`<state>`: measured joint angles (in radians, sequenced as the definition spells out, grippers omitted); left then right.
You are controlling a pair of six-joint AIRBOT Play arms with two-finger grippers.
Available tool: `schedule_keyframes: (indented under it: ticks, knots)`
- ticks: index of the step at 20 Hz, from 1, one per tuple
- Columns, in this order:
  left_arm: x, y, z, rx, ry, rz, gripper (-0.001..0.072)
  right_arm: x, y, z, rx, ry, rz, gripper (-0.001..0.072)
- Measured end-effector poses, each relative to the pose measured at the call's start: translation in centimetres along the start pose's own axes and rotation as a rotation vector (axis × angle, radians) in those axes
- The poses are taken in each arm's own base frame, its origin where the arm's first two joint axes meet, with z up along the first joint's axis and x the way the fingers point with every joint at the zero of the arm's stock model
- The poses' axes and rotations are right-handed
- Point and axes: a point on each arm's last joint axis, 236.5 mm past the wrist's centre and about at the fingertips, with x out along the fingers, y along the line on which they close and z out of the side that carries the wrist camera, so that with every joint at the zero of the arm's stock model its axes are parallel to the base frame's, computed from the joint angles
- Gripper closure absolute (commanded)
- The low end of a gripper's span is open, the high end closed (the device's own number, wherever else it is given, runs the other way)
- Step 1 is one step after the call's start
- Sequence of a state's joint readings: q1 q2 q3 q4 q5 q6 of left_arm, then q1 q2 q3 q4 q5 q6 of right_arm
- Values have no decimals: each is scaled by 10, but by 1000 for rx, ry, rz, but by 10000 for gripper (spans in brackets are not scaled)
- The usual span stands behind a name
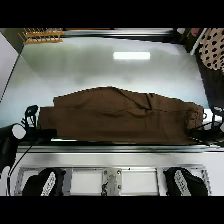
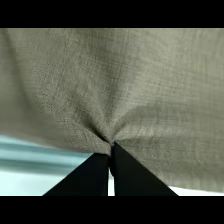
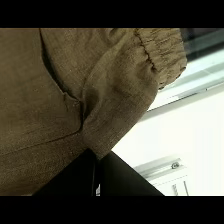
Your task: Fold the clothes and pants, and hang the long-sleeved shirts on hangers.
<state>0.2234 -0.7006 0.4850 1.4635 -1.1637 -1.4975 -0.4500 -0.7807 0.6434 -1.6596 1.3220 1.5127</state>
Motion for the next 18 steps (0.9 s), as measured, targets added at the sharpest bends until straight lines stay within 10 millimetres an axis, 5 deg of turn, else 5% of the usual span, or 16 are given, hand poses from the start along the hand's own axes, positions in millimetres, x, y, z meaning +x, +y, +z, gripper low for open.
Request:
schedule_keyframes:
  ticks: [3, 4, 5, 6, 10, 15, 18]
  knots:
    - [-6, 0, -7, 4, -45, 2, 672, 5, -8, -9, -14, 31, -37, 680]
    - [-8, 0, -8, 12, -62, 3, 344, 6, -10, -11, -17, 37, -45, 603]
    - [-11, 0, -7, 18, -80, 6, 50, 6, -13, -12, -20, 41, -57, 302]
    - [-14, 0, -7, 24, -97, 7, 32, 6, -14, -12, -22, 42, -64, 52]
    - [-33, -9, -1, 31, -159, -20, 32, -7, -18, -2, -18, 8, -75, 38]
    - [-80, -16, 36, 50, -278, -31, 32, -58, -21, 40, 8, -162, -69, 38]
    - [-91, -16, 61, 59, -268, -32, 32, -82, -11, 60, 23, -250, -17, 38]
